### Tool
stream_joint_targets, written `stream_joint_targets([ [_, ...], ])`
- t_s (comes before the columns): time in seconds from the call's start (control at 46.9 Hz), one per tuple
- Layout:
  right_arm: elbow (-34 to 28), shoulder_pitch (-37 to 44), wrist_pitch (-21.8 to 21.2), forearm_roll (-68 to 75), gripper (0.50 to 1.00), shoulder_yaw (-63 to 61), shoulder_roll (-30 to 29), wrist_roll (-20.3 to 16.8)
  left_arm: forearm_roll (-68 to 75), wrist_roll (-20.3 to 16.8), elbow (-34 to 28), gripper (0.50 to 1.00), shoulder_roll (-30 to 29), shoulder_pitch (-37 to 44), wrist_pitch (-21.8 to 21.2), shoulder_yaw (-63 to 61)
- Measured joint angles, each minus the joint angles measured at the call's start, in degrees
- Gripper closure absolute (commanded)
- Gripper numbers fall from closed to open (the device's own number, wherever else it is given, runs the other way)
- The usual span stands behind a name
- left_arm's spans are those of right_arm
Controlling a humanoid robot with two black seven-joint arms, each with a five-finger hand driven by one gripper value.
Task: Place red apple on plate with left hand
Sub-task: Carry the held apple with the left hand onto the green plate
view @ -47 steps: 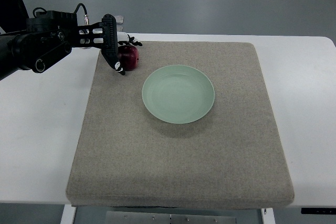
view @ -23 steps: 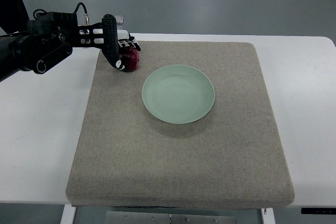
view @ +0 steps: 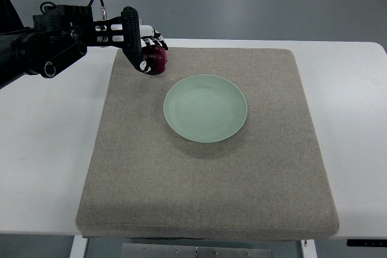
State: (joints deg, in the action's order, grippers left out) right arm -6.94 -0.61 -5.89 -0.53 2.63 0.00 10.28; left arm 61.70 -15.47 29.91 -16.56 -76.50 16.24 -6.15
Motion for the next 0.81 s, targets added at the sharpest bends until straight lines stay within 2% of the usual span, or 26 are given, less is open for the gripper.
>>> stream_joint_targets([
  [0.426,0.0,0.0,0.0,0.0,0.536,-0.01,0.0,0.0,0.12,-2.04,15.62,1.0,-0.39,-1.64,-0.65,1.86],
  [0.576,0.0,0.0,0.0,0.0,0.536,-0.02,0.0,0.0,0.44,-2.04,17.8,1.0,-0.41,-1.43,-0.67,1.94],
  [0.81,0.0,0.0,0.0,0.0,0.536,-0.02,0.0,0.0,0.83,-2.02,17.98,1.0,0.09,0.36,-0.43,1.67],
])
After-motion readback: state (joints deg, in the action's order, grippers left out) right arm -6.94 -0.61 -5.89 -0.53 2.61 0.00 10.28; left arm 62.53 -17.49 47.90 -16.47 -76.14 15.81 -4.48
